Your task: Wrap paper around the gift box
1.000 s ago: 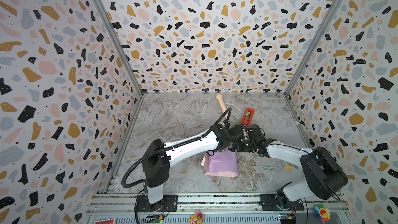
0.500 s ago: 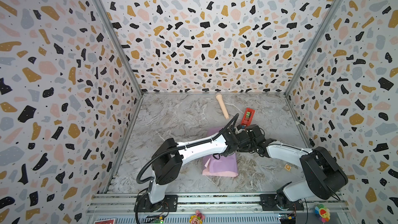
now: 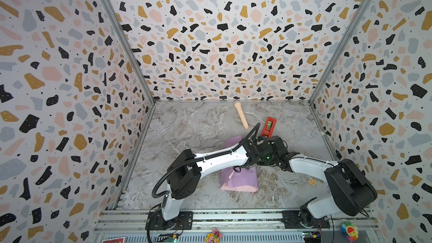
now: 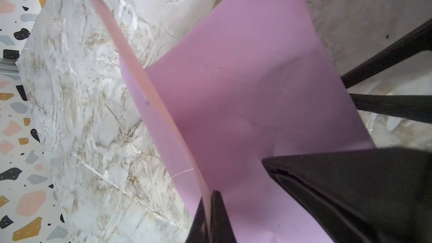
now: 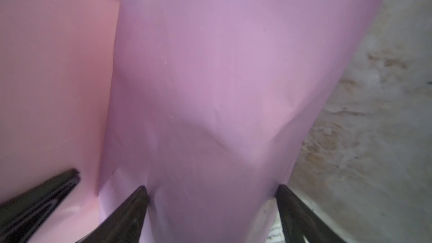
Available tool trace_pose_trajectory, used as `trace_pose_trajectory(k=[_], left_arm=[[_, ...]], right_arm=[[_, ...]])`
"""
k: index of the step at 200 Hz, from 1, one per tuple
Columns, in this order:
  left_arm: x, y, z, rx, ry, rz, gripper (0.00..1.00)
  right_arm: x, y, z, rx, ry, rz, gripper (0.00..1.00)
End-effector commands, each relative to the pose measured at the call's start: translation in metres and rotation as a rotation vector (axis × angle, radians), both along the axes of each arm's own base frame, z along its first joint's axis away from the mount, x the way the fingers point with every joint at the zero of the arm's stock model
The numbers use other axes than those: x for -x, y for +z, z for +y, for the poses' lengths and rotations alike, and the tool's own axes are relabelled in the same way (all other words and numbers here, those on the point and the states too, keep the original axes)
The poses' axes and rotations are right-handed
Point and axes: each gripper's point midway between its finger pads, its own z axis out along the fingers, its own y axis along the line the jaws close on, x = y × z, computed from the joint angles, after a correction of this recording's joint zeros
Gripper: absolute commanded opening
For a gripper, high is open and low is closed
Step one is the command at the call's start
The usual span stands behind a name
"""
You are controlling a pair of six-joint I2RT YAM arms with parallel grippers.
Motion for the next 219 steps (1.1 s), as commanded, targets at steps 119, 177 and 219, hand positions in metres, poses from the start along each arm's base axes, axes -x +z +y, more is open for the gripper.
trace_pose_trajectory(k=[119,177,219], left_arm=[[-0.005,0.005,-0.023,0.158,-0.018,0.04,0.0],[-0.008,0.009,-0.025,0.238,-0.007,0.056,0.0],[-0.006,0.004,-0.03,0.293,-0.01,0.083,0.0]], right_arm=[[0.051,-0.053,-0.019,0.052,0.011,0.242,0.85],[0.053,-0.057,-0.021,0.047,-0.003,0.254,0.85],[0.054,-0.058,-0.022,0.047,-0.006,0.259,0.84]])
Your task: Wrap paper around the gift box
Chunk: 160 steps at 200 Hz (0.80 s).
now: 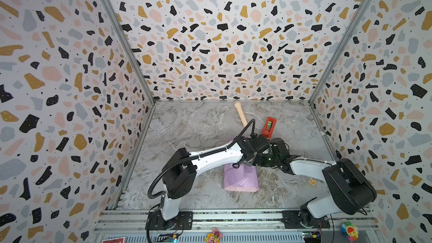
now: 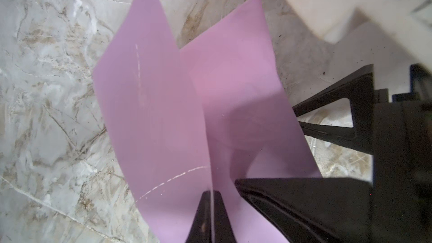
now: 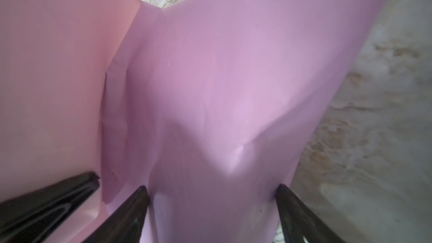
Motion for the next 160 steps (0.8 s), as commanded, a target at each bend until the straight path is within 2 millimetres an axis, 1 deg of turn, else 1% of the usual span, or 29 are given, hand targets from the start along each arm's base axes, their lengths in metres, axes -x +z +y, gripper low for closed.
trace_pose_trajectory(k=[1,54,103,160], left_arm=[[0.002,0.005,-0.008,0.078,-0.011,0.013,0.0],[0.0,0.006,-0.014,0.139,-0.009,0.024,0.0],[0.0,0.008,-0.02,0.232,-0.001,0.038,0.0],[0.0,0.023,-0.027,0.338,-0.002,0.035,0.0]], right_arm=[[0.051,-0.055,-0.021,0.133,0.018,0.243,0.84],[0.052,-0.057,-0.021,0.132,0.018,0.246,0.84],[0.054,-0.06,-0.022,0.132,0.018,0.252,0.84],[0.055,-0.063,-0.022,0.128,0.02,0.261,0.84]])
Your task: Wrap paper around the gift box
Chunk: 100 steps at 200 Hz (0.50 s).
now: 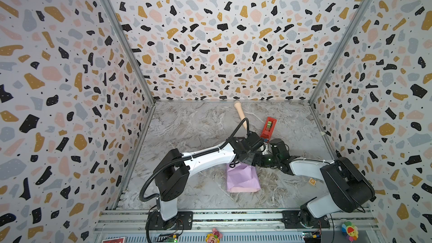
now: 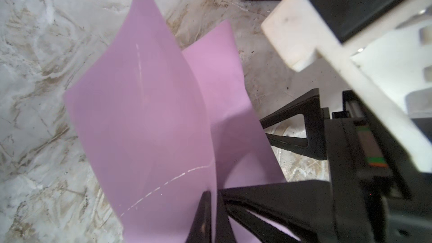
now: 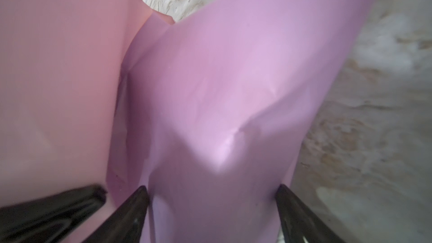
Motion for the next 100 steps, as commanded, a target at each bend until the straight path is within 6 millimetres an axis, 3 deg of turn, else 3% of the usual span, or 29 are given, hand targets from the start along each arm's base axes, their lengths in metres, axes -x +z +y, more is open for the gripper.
trace_pose_trajectory(k=[1,100], left_arm=[[-0.001,0.019,-0.016,0.128,-0.009,-0.013,0.0],[-0.008,0.011,-0.015,0.235,0.013,-0.015,0.0]], right_arm=[[0.054,-0.06,-0.024,0.157,0.014,0.254,0.84],[0.053,-0.06,-0.024,0.155,0.002,0.256,0.84]])
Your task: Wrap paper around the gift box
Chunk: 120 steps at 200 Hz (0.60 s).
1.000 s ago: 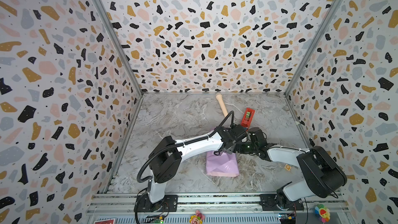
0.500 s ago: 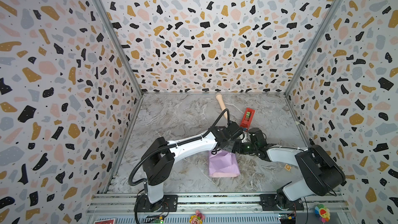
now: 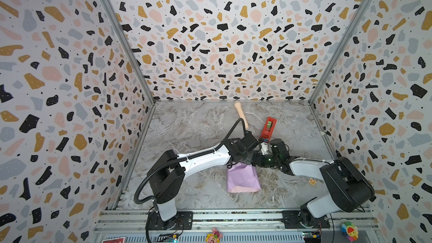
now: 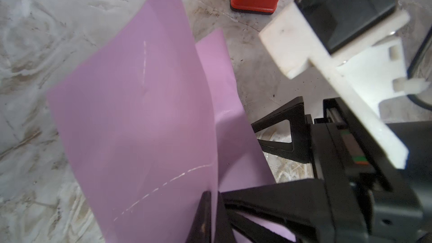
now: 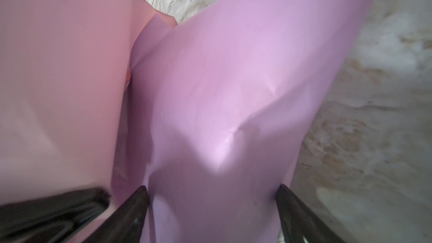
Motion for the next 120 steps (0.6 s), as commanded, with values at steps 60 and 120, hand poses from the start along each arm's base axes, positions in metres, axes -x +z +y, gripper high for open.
trace_pose_trajectory(k=[60,120], left_arm=[[-0.002,0.008,-0.018,0.239,-0.012,0.001,0.0],[0.0,0.005,-0.012,0.358,-0.002,0.024,0.0]], right_arm=[[0.054,-0.061,-0.025,0.161,0.0,0.264,0.84],[0.054,-0.059,-0.024,0.134,0.003,0.272,0.85]])
